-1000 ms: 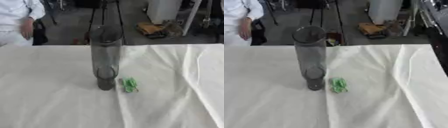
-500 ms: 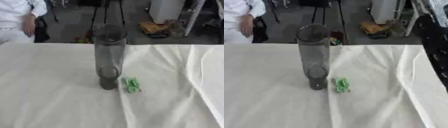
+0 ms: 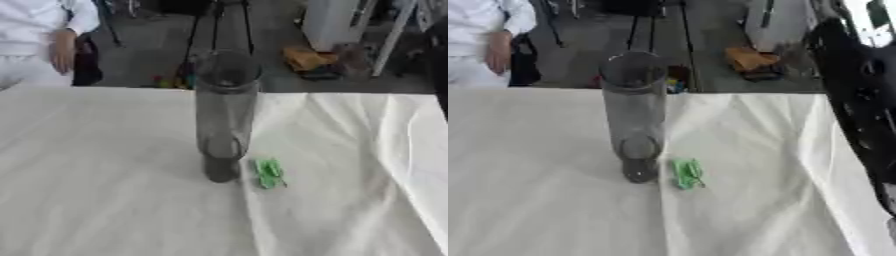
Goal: Arrange flowers into the vase.
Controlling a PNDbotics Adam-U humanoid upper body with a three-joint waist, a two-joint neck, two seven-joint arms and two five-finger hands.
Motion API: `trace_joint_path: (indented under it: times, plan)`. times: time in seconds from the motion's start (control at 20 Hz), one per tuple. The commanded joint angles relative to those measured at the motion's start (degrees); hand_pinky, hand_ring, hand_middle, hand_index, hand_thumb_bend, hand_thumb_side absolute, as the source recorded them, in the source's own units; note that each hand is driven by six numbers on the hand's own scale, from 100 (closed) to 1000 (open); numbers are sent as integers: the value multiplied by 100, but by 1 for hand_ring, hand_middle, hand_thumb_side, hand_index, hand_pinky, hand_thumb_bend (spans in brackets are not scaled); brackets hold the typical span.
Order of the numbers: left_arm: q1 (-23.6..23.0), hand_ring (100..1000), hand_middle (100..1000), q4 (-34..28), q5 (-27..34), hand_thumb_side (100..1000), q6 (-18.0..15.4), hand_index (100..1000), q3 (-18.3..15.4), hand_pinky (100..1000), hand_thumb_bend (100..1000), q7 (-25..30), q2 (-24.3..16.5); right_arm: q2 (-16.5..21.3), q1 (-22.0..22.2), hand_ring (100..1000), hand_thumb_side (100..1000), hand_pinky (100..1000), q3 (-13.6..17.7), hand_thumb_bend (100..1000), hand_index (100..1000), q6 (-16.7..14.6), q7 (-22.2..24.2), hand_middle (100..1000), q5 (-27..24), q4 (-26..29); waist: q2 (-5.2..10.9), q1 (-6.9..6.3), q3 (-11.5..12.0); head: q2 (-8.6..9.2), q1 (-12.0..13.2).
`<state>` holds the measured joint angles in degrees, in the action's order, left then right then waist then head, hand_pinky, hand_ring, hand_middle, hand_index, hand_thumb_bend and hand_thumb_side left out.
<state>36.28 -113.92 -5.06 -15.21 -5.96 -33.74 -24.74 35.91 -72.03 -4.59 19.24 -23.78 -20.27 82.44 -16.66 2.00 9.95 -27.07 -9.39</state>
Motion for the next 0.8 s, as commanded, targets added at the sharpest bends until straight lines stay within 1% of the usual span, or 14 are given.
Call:
trace_joint_path:
  times: [0.05,0.35,0.6,0.65,0.8]
  plan:
    - [103,910,864,-67,22,1000,-8,955,-3,875,100,28,-138,1,-220,100,314,100,73,185,100,71,-151,100,-60,-81,100,7,37,67,-29]
    - [135,910,864,-67,37,1000,-9,955,6,875,100,31,-139,-150,-389,100,319,100,74,187,100,309,-572,100,-143,-204,117,43,90,79,-52]
    - [164,909,864,-67,54,1000,-12,955,22,876,100,42,-126,-293,-506,100,322,100,13,187,100,445,-792,100,-187,-182,111,75,153,104,-100]
    - [170,909,864,-67,57,1000,-11,955,24,875,100,44,-123,-320,-530,100,314,100,5,217,100,461,-820,100,-199,-179,110,81,167,108,-112]
    - [193,909,864,-67,68,1000,-13,955,39,876,100,57,-112,-411,-605,100,323,100,0,187,100,472,-907,100,-257,-162,107,103,212,134,-174]
